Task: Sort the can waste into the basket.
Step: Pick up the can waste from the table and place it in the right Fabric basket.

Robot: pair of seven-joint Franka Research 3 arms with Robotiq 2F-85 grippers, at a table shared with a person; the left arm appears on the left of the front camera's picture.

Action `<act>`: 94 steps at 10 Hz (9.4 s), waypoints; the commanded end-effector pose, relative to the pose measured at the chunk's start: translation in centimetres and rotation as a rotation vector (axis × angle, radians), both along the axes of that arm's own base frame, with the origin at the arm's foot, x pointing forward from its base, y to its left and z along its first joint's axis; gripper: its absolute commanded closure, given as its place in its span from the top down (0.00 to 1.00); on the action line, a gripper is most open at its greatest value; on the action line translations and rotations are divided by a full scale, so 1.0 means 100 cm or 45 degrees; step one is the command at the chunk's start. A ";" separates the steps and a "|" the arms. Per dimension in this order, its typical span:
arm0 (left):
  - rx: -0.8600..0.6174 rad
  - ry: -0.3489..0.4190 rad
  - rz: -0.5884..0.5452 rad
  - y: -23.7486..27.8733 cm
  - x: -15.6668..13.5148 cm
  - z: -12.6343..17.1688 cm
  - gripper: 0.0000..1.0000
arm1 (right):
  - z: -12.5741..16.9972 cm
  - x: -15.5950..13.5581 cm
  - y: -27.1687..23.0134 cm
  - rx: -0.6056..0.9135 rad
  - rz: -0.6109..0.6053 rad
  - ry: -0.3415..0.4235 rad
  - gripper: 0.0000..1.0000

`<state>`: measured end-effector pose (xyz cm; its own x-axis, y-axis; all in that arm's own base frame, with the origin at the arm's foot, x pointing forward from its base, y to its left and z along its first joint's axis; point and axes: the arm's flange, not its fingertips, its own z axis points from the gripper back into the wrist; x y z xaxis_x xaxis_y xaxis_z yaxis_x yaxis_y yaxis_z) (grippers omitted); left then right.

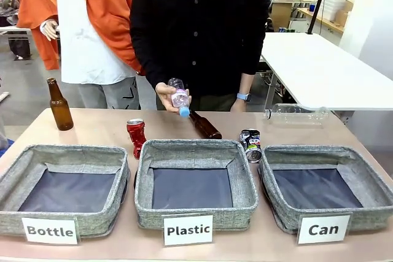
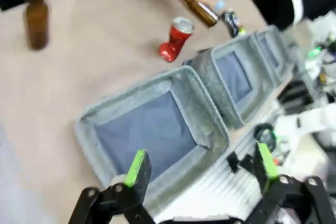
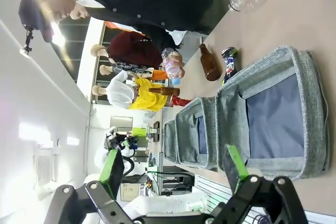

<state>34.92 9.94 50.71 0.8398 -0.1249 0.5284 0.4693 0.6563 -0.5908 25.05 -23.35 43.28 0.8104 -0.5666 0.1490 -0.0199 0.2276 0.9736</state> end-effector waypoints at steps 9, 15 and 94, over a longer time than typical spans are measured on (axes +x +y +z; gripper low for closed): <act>-0.210 -0.061 -0.210 0.043 -0.001 -0.018 1.00 | 0.002 0.003 -0.003 0.007 -0.007 -0.053 1.00; -0.347 -0.264 0.017 0.121 -0.084 -0.043 1.00 | 0.002 0.003 -0.003 0.007 -0.007 -0.053 1.00; 0.199 -0.816 -1.030 -0.185 0.258 -0.196 1.00 | 0.002 0.003 -0.003 0.007 -0.007 -0.053 1.00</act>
<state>59.72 -8.29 30.62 0.0304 -0.6266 0.7788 0.9977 0.0664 0.0145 25.08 -23.55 43.31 0.8111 -0.5650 0.1513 -0.0210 0.2303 0.9729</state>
